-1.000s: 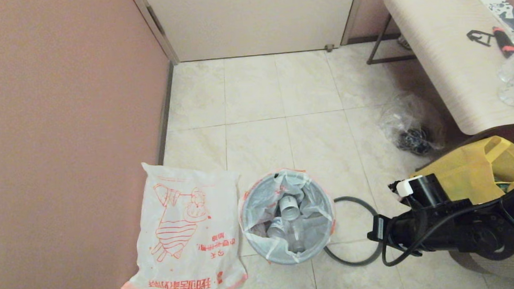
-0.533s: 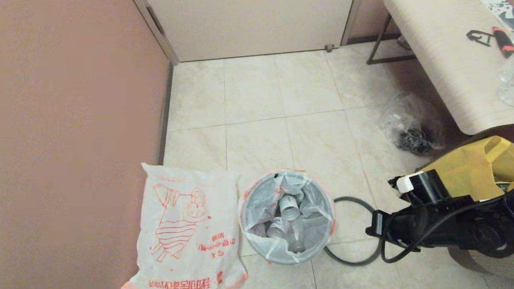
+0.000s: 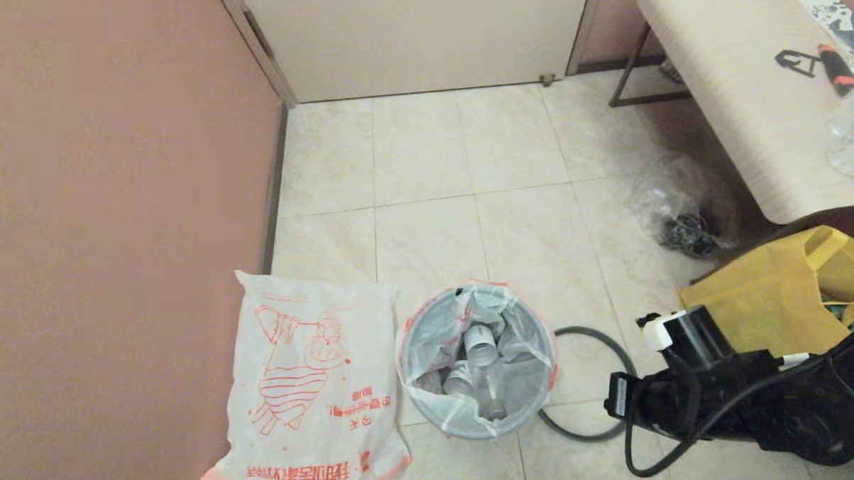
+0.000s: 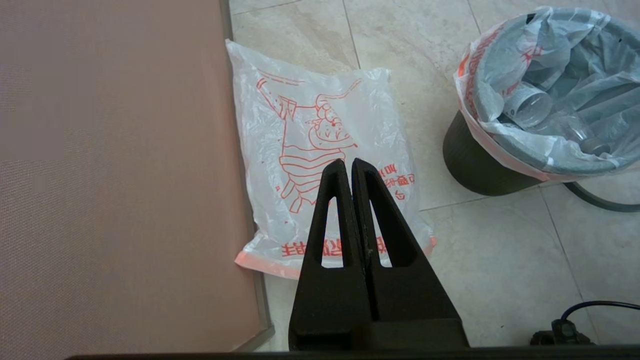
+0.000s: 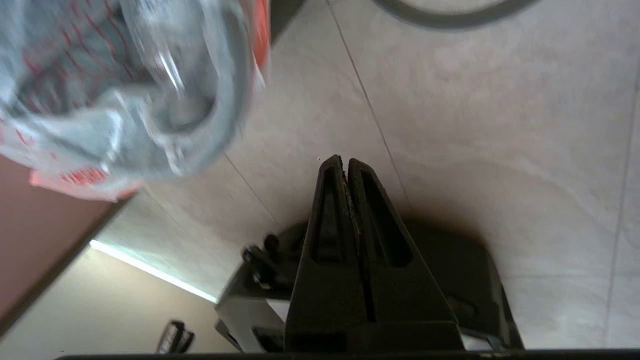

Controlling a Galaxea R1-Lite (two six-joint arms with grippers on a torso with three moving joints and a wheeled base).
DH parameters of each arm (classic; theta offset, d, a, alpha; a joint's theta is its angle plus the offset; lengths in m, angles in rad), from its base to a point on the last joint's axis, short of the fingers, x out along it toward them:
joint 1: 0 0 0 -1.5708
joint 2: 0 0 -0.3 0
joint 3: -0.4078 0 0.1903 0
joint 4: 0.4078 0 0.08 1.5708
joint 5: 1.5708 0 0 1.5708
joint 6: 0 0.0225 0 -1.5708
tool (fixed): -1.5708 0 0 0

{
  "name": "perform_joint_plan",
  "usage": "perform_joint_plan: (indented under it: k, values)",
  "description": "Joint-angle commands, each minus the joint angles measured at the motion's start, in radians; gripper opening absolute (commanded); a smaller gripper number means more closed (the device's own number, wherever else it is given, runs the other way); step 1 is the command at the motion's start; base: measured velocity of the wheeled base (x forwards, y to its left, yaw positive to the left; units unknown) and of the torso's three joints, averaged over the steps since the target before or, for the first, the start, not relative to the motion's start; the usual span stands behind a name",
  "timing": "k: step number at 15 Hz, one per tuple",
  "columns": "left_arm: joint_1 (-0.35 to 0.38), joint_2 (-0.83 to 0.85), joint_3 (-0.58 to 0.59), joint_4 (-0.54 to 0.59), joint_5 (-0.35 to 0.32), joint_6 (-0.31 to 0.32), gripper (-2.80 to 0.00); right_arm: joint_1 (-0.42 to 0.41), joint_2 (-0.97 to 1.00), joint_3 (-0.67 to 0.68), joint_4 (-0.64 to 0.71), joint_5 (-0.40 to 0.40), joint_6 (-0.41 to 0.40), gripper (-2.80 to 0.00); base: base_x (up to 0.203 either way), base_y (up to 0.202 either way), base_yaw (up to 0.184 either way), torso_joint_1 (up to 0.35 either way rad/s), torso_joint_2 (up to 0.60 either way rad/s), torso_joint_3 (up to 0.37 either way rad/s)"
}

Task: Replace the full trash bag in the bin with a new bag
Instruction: Place the trash bag on the floor

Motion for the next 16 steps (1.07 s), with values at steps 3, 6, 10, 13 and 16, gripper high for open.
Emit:
perform_joint_plan:
  k: [3,6,10,13,16]
  values:
    - [0.0,0.001,0.0,0.0,0.0,0.0,-2.8,0.013,-0.011,0.018,-0.014,-0.001,0.009,0.0,0.0,0.0,0.0,0.0,0.0,0.0]
    - [0.0,0.001,0.0,0.0,0.0,0.0,-2.8,0.017,0.069,0.04,-0.132,0.0,0.008,0.0,0.0,0.0,0.0,0.0,0.0,0.0]
    - [0.0,0.001,0.0,0.0,0.0,0.0,-2.8,0.013,0.188,0.008,-0.23,-0.007,-0.014,0.0,0.0,0.0,0.0,0.0,0.0,0.0]
    - [0.0,0.001,0.0,0.0,0.0,0.0,-2.8,0.007,0.267,-0.079,-0.234,-0.01,-0.037,0.0,0.0,0.0,0.0,0.0,0.0,0.0]
    - [0.0,0.001,0.0,0.0,0.0,0.0,-2.8,-0.012,0.321,-0.135,-0.234,-0.02,-0.053,0.0,0.0,0.0,0.0,0.0,0.0,0.0]
